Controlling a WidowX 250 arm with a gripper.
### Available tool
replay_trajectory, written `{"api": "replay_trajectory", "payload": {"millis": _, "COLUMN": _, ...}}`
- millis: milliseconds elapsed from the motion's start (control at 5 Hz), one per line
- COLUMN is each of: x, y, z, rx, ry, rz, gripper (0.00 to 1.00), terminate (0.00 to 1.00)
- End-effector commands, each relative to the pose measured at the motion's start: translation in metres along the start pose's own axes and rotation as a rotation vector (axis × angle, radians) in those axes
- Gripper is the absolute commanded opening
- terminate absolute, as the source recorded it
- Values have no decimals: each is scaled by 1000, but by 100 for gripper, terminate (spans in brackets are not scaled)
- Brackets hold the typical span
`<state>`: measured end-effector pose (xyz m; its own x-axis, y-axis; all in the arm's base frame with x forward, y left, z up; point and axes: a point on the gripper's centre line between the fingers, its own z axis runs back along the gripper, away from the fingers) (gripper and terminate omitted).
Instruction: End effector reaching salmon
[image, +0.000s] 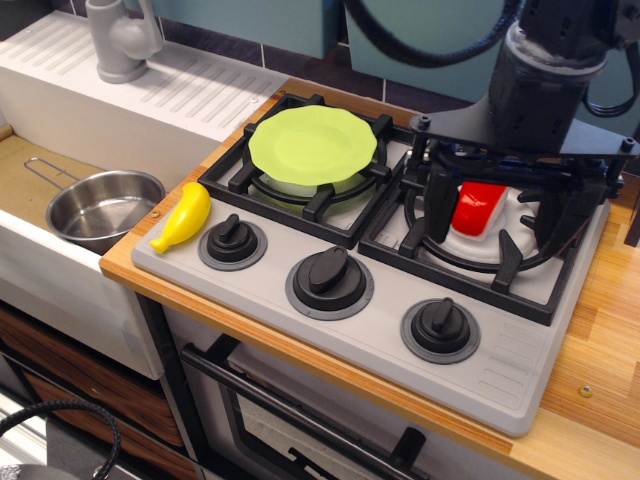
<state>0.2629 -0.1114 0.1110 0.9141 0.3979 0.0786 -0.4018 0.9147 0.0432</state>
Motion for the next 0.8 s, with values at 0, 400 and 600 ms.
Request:
{"api": "replay_trajectory", "payload": {"millis": 0, "x": 0, "y": 0, "z": 0, "rx": 0, "ry": 0, "rz": 0, "gripper": 100, "terminate": 0}}
{"api": "replay_trajectory", "payload": {"millis": 400, "x": 44, "y": -12, "z": 2, "rx": -13, "ry": 0, "rz": 17, "gripper": 100, "terminate": 0}}
{"api": "replay_trajectory", "payload": {"millis": 600, "x": 63, "y": -17, "z": 3, "rx": 4, "ry": -16, "rz": 24, "gripper": 100, "terminate": 0}}
